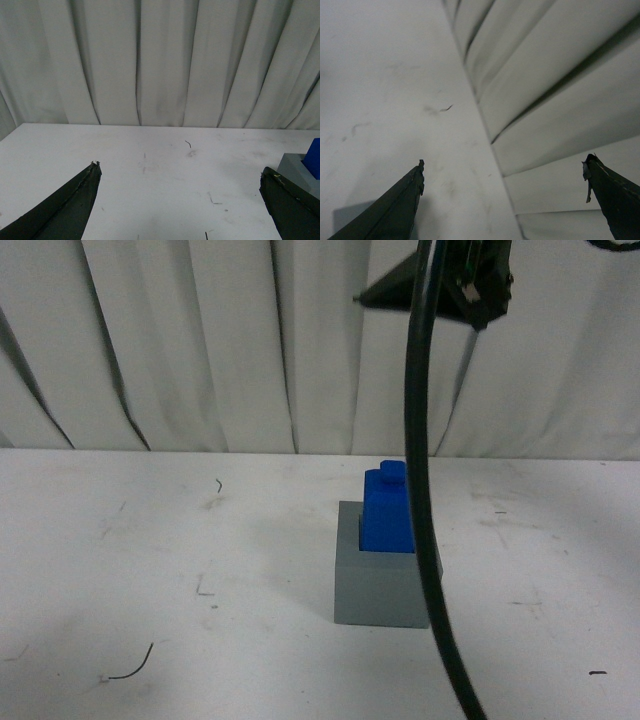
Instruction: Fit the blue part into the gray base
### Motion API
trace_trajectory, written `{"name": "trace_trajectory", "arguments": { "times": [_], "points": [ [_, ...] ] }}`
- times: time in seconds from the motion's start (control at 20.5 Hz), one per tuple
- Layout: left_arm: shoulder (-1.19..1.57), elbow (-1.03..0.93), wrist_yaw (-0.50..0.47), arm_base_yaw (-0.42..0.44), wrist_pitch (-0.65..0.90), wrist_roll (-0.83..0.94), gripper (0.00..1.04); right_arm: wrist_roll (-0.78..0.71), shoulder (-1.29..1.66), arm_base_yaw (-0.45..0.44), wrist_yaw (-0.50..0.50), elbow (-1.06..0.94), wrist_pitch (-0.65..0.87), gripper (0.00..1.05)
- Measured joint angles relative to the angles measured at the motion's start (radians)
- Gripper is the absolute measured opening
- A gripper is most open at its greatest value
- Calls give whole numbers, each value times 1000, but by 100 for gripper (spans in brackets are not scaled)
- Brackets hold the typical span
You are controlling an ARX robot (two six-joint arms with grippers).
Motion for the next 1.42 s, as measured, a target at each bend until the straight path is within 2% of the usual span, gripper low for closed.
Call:
{"name": "trace_trajectory", "arguments": {
  "times": [0.15, 0.44, 0.64, 0.83, 0.88, 0.98, 1.03, 1.17, 1.42],
  "points": [
    [0, 0, 0, 0, 0, 0, 98, 60, -38, -5, 20, -60, 109, 98],
    [0, 0, 0, 0, 0, 0, 98, 262, -158, -52, 98, -272, 462, 98],
    [0, 0, 0, 0, 0, 0, 98, 425, -256, -114, 82, -427, 659, 98],
    [0, 0, 0, 0, 0, 0, 98, 527, -351, -164, 78, -543, 776, 98],
    [0, 0, 0, 0, 0, 0, 98, 572, -395, -168, 122, -579, 758, 96],
    [0, 0, 0, 0, 0, 0, 98, 657, -470, -163, 275, -636, 705, 89],
    [0, 0, 0, 0, 0, 0, 98, 666, -489, -163, 307, -655, 702, 87],
    [0, 0, 0, 0, 0, 0, 98, 794, -640, -181, 509, -815, 674, 73],
    [0, 0, -3, 0, 0, 0, 98, 866, -830, -273, 596, -1001, 632, 54]
  ]
}}
